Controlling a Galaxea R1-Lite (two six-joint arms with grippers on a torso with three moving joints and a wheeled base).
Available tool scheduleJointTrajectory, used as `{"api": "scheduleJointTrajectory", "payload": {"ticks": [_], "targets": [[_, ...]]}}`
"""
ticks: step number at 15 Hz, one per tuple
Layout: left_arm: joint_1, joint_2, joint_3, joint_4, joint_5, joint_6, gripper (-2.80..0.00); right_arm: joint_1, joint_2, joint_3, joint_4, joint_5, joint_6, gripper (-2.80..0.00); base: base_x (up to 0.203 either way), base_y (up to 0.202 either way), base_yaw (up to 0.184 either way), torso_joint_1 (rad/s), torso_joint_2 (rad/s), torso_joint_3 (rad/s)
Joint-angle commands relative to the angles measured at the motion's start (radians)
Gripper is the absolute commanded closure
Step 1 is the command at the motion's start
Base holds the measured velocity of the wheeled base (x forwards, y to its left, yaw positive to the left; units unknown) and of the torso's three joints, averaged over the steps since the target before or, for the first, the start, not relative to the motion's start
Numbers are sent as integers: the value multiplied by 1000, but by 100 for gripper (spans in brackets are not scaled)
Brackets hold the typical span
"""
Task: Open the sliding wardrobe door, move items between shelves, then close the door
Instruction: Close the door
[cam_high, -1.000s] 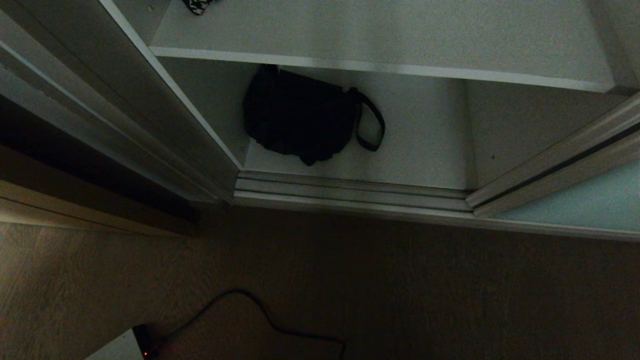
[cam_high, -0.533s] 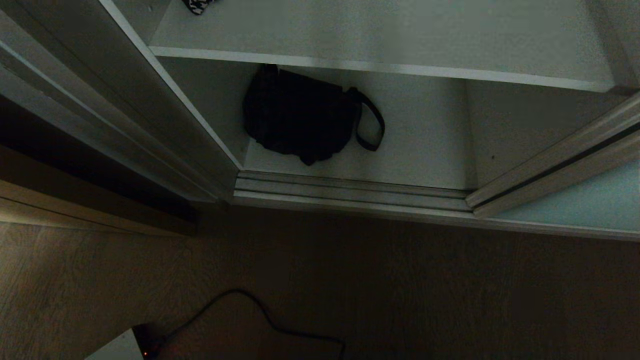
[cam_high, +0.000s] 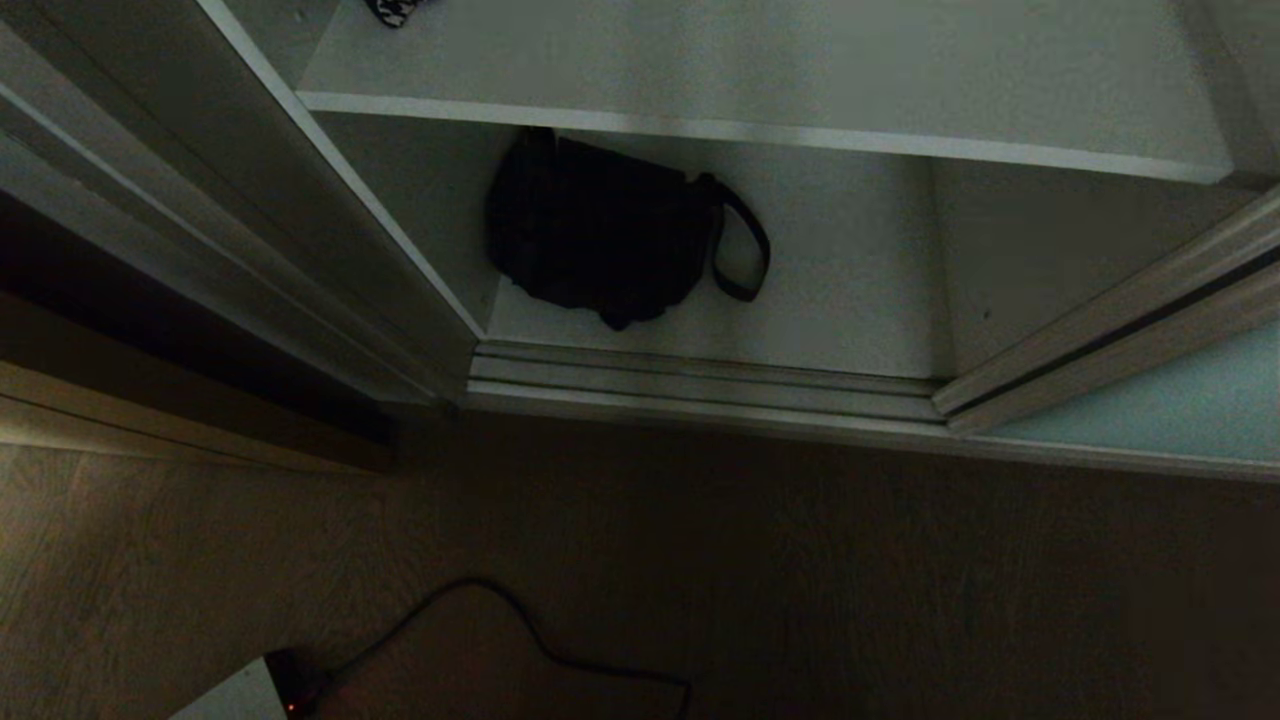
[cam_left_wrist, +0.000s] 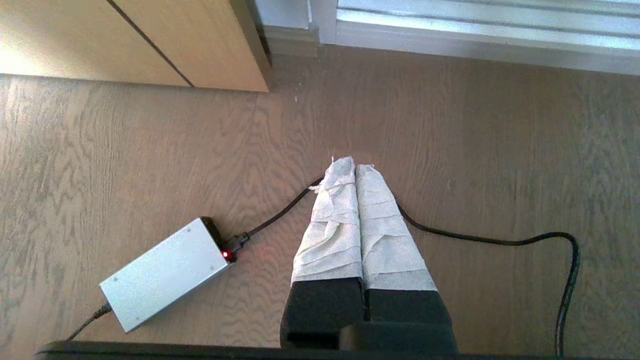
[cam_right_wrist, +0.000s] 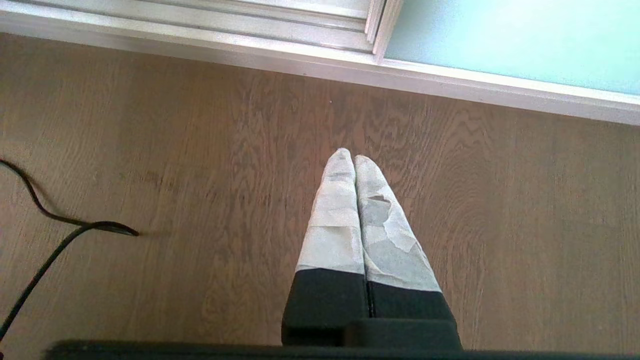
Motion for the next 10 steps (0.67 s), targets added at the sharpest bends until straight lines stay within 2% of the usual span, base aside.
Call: {"api": "scheduleJointTrajectory", "payload": {"ticks": [1,5,7,10], "targets": [[0,1,-1,0,2,0,0,0,-3,0,0,0,0,0,0,0,0,7,3,-119],[0,1,1,-4,-2,-4,0,0,-3,0,0,0,0,0,0,0,0,2,4,-178],[0,1,1,1,-4,36,0,0,-3,0,0,0,0,0,0,0,0,5,-2,-182],[0,1,1,4,-1,33,0,0,-2,0,0,0,0,0,0,0,0,2,2,-64]]}}
